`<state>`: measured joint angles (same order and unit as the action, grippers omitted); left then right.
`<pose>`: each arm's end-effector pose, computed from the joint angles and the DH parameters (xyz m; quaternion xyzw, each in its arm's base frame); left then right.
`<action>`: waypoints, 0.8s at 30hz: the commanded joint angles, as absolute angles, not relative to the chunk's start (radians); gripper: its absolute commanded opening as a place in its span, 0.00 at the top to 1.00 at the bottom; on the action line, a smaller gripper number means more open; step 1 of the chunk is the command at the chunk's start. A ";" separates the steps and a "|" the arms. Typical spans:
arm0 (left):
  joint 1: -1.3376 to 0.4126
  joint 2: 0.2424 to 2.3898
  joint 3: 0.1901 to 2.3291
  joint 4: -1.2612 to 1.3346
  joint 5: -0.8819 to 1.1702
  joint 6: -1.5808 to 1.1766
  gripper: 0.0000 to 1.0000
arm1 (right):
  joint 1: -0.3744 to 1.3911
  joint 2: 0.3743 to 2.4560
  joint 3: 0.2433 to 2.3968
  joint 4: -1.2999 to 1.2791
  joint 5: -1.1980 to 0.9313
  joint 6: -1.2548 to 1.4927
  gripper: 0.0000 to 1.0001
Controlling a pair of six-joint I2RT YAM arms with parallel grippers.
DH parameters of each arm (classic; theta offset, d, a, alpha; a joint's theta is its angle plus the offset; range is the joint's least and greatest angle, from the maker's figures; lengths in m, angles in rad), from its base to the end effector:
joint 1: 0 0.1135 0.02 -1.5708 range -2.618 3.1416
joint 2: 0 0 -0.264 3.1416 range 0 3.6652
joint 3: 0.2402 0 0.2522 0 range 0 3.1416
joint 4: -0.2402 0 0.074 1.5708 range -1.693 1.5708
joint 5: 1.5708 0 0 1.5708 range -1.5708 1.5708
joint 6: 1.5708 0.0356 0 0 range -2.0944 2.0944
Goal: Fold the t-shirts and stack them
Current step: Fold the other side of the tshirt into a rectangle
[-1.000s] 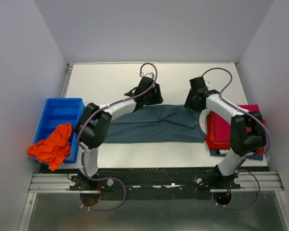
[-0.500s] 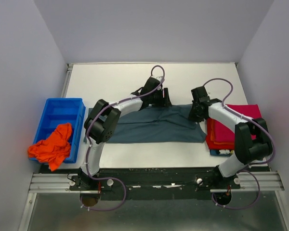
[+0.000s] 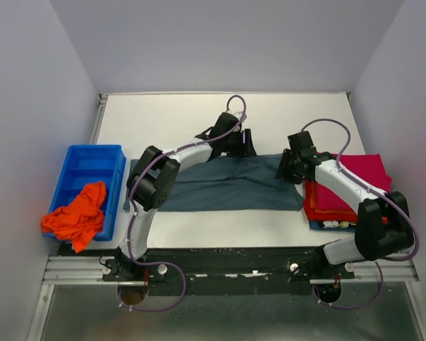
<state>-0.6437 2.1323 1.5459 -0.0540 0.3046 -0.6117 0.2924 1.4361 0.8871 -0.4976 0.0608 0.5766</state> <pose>0.3810 -0.2992 0.1869 0.0822 0.8822 -0.3702 0.2793 0.2684 0.0785 0.2036 0.1445 0.9546 0.0824 0.2473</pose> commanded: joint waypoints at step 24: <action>-0.672 2.212 1.618 -0.110 0.321 -0.597 0.62 | 0.250 1.417 0.999 -0.508 0.101 0.551 0.49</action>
<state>-0.6582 2.1818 1.5837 -0.1413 0.2432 -0.6052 0.2623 1.4303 0.9977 -0.5076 0.0917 0.5720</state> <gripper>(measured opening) 0.427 0.516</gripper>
